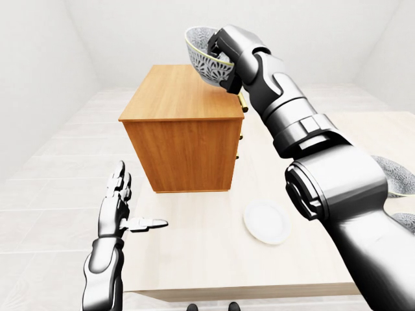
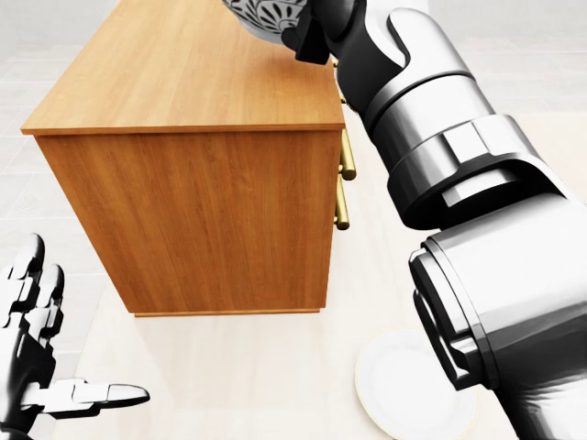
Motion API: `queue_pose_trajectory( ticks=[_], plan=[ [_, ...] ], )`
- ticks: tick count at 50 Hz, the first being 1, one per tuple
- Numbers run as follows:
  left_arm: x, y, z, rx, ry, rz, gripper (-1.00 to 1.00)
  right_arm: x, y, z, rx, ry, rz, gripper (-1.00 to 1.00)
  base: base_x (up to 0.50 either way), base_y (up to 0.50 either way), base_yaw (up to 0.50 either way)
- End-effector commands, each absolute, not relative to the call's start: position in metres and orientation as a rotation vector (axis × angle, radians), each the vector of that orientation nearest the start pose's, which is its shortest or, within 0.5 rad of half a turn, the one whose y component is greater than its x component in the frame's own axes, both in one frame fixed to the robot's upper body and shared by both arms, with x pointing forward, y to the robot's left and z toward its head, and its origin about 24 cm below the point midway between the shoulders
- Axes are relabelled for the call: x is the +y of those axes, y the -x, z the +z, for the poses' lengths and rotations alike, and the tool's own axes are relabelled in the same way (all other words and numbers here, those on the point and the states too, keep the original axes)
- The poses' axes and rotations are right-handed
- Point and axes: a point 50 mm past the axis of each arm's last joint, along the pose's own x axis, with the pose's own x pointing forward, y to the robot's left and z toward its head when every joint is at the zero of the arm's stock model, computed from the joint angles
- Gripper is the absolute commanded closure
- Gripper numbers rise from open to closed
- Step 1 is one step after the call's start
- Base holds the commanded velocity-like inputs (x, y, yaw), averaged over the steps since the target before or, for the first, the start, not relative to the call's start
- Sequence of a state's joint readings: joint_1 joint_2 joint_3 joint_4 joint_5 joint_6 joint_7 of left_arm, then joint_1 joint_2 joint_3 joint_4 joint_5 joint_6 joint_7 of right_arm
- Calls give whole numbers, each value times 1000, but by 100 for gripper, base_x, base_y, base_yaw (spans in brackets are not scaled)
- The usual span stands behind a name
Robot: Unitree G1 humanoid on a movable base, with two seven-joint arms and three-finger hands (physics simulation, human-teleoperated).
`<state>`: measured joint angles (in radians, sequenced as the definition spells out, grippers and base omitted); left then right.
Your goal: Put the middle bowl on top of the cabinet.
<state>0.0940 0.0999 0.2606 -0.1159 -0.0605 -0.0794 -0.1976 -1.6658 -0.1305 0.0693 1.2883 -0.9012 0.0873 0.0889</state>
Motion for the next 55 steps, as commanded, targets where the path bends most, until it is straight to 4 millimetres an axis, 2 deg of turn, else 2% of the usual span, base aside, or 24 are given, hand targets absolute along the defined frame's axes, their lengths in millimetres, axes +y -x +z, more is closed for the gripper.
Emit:
queue_pose_trajectory(
  ticks=[1,7,14,24,42,55],
  plan=[
    [223,-224,59,-103,-93,40,-100,-46,-418,327,-339,1324,31,100,0,0,0],
    [225,-221,55,-88,-93,41,-100,-39,-418,321,-336,1408,43,100,0,0,0],
    [226,-219,51,-69,-87,41,-100,-33,-416,323,-325,1413,79,100,0,0,0],
    [226,-217,46,-47,-82,36,-100,-23,-412,329,-323,1383,134,100,0,0,0],
    [224,-215,44,-37,-84,27,-100,-20,-408,342,-329,1325,165,100,0,0,0],
    [224,-214,49,-58,-89,28,-100,-15,-408,337,-311,1288,217,100,0,0,0]
  ],
)
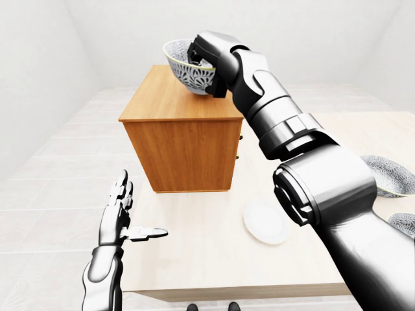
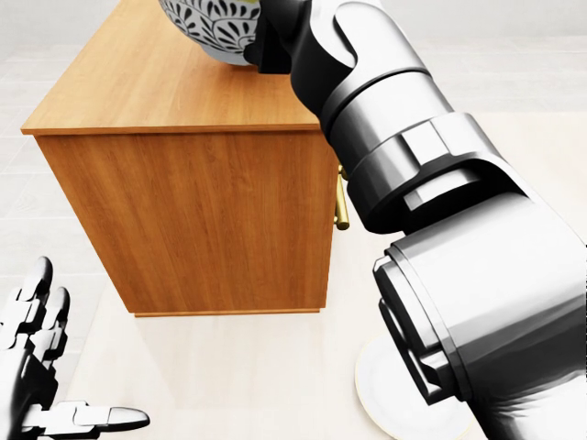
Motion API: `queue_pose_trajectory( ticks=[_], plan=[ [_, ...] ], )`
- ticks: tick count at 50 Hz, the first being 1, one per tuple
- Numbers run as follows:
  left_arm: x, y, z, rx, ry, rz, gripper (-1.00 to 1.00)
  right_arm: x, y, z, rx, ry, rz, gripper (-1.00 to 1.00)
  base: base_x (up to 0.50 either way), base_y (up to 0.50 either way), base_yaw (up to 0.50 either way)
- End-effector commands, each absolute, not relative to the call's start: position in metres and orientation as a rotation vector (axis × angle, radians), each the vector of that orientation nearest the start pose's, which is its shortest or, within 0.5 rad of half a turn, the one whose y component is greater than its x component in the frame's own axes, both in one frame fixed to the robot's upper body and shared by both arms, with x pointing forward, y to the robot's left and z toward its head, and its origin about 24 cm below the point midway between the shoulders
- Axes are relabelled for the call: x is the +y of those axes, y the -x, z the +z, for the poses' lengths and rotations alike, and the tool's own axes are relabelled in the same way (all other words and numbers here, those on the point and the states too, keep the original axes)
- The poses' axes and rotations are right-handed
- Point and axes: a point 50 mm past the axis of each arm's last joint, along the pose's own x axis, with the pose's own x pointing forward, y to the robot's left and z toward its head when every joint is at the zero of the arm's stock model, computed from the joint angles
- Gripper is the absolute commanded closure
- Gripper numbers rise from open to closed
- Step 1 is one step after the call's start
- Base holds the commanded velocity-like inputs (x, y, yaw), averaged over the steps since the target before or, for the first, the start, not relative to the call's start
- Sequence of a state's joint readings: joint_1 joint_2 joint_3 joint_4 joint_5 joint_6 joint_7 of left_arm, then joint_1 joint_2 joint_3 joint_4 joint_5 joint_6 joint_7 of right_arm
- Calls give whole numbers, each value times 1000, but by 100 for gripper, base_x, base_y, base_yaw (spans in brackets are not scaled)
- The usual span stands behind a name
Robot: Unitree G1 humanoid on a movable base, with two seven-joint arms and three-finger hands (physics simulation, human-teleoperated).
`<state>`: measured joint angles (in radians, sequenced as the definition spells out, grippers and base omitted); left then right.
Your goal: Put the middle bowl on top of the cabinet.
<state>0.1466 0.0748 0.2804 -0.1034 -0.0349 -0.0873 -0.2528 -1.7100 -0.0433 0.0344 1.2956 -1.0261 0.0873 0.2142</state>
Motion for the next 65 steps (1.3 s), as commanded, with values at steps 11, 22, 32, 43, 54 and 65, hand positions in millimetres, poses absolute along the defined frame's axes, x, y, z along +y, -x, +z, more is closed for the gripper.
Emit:
queue_pose_trajectory(
  ticks=[11,22,32,43,54,65],
  plan=[
    [223,-216,50,-66,-94,30,-100,-15,-409,335,-308,1293,214,100,0,0,0],
    [222,-216,52,-74,-100,27,-100,-14,-409,330,-304,1302,216,100,0,0,0],
    [225,-216,53,-76,-97,34,-100,-14,-410,329,-305,1304,212,100,0,0,0],
    [223,-216,46,-48,-92,29,-100,-14,-411,322,-295,1311,219,79,0,0,0],
    [221,-220,39,-18,-86,20,-100,-15,-411,323,-295,1314,214,51,0,0,0],
    [222,-224,36,-6,-84,27,-100,-16,-412,318,-288,1315,212,46,0,0,0]
  ],
)
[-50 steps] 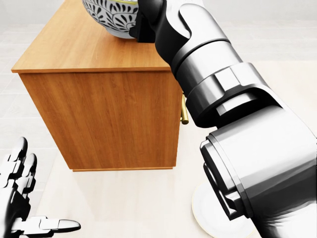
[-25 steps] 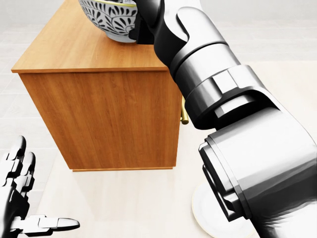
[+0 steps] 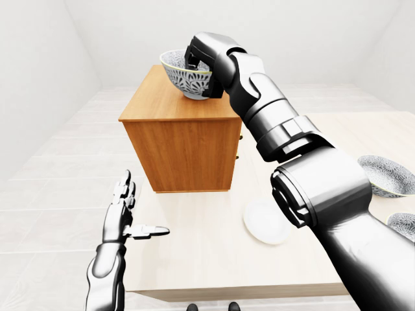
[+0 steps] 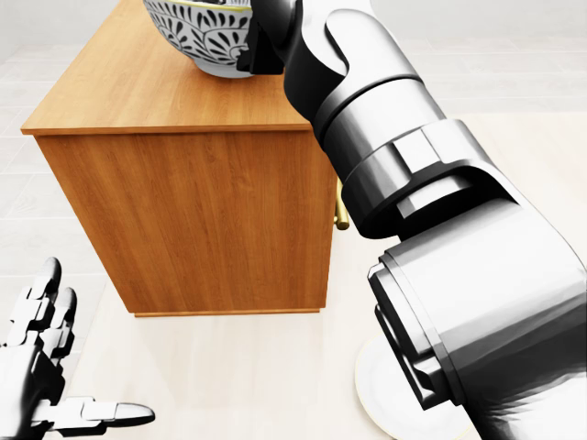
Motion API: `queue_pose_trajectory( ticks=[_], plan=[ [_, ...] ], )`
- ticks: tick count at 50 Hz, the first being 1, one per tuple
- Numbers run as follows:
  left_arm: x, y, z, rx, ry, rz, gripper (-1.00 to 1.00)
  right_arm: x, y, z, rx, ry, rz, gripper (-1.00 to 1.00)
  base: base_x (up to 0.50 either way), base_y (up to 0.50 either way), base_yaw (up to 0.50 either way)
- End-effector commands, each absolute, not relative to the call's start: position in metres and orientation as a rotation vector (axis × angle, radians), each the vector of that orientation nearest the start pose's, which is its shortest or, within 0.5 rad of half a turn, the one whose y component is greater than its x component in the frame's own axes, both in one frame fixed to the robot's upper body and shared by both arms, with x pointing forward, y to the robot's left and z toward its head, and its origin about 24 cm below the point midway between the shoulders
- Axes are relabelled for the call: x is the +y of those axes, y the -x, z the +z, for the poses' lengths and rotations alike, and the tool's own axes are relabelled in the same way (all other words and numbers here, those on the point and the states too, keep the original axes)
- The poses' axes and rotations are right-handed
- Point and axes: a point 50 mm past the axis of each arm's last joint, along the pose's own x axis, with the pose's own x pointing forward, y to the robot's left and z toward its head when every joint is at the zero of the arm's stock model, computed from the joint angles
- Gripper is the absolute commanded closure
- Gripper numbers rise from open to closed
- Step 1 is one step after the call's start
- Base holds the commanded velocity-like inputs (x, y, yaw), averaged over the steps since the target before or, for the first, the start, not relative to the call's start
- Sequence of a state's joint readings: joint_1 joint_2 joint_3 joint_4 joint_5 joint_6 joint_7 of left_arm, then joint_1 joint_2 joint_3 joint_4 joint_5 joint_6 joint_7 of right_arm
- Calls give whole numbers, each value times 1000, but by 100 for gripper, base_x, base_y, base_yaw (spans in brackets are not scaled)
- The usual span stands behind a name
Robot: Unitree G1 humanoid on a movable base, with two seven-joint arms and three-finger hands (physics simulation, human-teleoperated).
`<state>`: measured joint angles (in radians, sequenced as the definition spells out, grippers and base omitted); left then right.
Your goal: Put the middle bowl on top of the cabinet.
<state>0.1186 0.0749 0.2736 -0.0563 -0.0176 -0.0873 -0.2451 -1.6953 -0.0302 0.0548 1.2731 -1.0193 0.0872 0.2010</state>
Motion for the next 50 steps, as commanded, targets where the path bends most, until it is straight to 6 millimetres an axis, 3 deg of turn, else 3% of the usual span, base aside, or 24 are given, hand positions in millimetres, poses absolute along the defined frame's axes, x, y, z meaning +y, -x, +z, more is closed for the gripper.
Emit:
queue_pose_trajectory(
  ticks=[1,11,17,19,26,31,50],
  plan=[
    [222,-224,36,-5,-84,25,-100,-16,-412,319,-290,1318,208,45,0,0,0],
    [221,-225,33,8,-84,23,-100,-17,-413,319,-291,1318,200,38,0,0,0],
    [221,-225,31,16,-85,24,-100,-17,-412,319,-295,1315,195,9,0,0,0],
    [221,-225,32,11,-84,24,-100,-17,-413,318,-294,1316,197,-12,0,0,0],
    [220,-225,31,16,-86,23,-100,-17,-413,315,-291,1314,200,-55,0,0,0],
    [221,-225,34,5,-86,25,-100,-16,-413,316,-293,1312,198,-69,0,0,0],
    [221,-225,37,-10,-90,24,-100,-18,-413,317,-292,1316,194,-87,0,0,0]
  ],
)
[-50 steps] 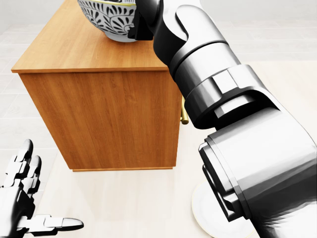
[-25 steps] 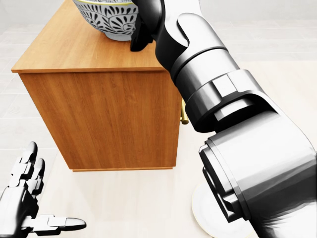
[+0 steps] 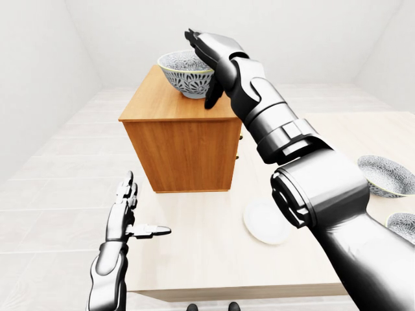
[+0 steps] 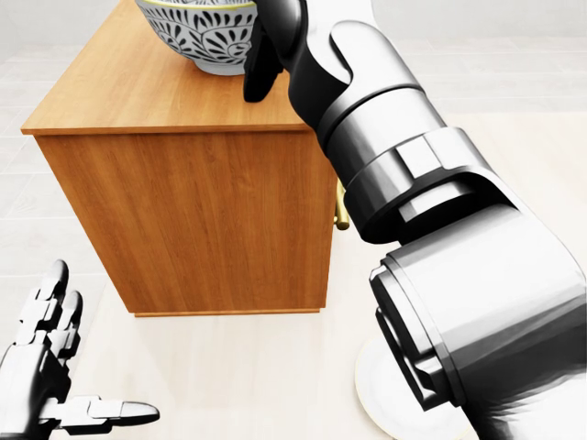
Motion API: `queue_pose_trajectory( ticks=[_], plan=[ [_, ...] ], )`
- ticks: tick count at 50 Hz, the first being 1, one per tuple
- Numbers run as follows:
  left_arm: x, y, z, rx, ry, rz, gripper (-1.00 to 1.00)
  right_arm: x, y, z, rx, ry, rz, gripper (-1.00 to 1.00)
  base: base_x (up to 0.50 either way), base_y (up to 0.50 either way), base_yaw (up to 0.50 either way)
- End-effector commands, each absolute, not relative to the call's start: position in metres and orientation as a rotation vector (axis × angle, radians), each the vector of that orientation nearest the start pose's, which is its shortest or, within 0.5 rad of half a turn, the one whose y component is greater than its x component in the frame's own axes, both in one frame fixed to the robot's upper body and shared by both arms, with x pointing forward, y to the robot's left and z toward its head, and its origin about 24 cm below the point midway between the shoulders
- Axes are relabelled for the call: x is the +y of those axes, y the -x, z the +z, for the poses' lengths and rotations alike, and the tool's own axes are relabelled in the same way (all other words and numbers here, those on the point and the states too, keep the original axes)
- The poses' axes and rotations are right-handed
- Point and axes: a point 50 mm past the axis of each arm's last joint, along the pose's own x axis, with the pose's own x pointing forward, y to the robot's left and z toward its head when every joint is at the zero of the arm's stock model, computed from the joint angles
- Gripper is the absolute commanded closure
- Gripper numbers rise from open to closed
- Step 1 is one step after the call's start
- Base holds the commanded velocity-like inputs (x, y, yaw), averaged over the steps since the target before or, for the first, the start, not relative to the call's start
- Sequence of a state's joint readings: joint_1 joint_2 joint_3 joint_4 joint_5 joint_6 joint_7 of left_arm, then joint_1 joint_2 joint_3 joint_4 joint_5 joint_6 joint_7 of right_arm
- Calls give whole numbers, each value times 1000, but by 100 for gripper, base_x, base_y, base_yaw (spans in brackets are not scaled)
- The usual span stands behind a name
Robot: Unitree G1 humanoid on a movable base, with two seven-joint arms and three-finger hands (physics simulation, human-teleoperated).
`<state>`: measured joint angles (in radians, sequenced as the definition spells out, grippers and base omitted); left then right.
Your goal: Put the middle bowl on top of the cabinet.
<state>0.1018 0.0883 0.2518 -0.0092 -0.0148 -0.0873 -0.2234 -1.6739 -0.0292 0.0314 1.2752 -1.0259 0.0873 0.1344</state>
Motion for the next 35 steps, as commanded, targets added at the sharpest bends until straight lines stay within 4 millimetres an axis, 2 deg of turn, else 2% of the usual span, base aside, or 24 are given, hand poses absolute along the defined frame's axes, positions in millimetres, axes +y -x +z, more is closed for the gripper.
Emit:
queue_pose_trajectory(
  ticks=[1,4,15,35],
  plan=[
    [221,-225,38,-13,-90,24,-100,-19,-413,317,-292,1318,191,-91,0,0,0],
    [221,-224,40,-21,-90,24,-100,-22,-414,316,-286,1330,181,-100,0,0,0],
    [221,-221,40,-21,-89,23,-100,-36,-416,331,-302,1302,118,-100,0,0,0],
    [221,-218,46,-47,-91,24,-100,-59,-421,331,-269,1302,58,-100,0,0,0]
  ],
)
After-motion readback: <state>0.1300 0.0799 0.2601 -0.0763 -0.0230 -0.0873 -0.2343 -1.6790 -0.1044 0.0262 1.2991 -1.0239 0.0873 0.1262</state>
